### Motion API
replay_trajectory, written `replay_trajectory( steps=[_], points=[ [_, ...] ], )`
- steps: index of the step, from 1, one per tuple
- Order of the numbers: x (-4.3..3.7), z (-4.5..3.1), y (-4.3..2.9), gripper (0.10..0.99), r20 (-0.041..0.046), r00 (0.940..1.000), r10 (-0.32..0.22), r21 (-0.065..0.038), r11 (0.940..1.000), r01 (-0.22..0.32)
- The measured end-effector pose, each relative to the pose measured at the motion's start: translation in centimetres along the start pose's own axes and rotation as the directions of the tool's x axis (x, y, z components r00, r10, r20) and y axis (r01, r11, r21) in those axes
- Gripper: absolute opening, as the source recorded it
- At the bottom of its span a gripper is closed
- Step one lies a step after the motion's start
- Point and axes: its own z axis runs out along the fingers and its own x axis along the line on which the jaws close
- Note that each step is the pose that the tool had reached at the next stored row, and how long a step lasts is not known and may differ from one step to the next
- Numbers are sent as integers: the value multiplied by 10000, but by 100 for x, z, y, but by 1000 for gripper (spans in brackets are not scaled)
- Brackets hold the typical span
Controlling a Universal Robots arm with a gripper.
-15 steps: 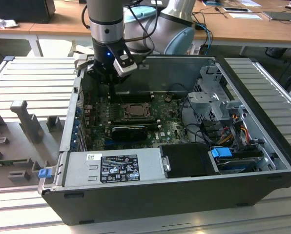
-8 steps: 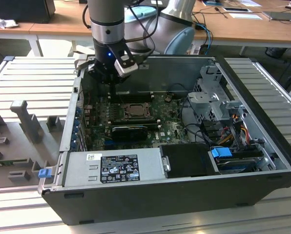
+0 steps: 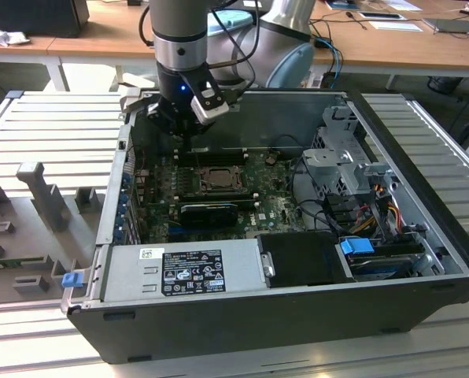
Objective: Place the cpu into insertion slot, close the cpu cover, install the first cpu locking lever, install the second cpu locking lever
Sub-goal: 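Install the first cpu locking lever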
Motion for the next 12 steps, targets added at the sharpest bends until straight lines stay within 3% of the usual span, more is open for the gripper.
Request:
replay_trajectory(
  steps=[12],
  points=[
    [-165,2,-4,106,0,10000,1,1,10000,-1]
  ],
)
